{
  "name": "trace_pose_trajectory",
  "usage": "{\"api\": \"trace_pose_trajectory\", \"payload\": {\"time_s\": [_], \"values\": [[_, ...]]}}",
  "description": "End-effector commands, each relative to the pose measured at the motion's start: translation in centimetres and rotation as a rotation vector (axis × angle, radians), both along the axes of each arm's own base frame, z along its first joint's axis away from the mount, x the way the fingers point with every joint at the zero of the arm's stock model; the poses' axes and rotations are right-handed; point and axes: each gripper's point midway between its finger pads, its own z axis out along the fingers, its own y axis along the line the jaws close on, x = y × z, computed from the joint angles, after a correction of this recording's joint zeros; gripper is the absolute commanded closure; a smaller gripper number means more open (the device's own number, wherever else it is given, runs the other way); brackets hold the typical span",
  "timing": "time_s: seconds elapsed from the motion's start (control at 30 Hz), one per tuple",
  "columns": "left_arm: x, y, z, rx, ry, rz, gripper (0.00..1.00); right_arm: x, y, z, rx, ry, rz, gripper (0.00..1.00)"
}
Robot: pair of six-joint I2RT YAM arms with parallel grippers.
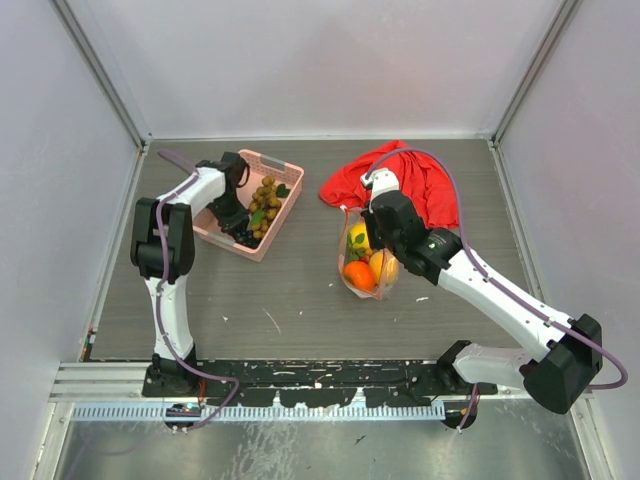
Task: Place the food in the zip-top bag and seal the zipper
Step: Pick up the fake fruit from the bin.
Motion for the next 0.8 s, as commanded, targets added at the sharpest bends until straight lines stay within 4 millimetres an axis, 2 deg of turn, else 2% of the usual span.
{"api": "trace_pose_trajectory", "payload": {"time_s": [0.0, 0.13, 0.17, 0.43, 0.77], "values": [[0.2, -0.7, -0.5, -0.044, -0.029, -0.001, 0.8, 0.5, 0.1, 2.0, 0.054, -0.065, -0.013, 0.98], [0.8, -0.3, 1.4, -0.026, -0.09, -0.007, 0.99, 0.5, 0.1, 2.1, 0.059, -0.067, -0.015, 0.98], [0.9, -0.1, 1.9, -0.02, -0.102, -0.009, 1.0, 0.5, 0.1, 2.2, 0.06, -0.068, -0.015, 0.98], [1.7, 1.0, 7.1, 0.03, -0.231, -0.037, 1.0, 0.4, 0.0, 2.4, 0.067, -0.071, -0.018, 0.98], [1.2, 1.5, 13.5, 0.046, -0.437, -0.113, 1.0, 0.3, 0.1, 3.2, 0.092, -0.083, -0.018, 0.98]]}}
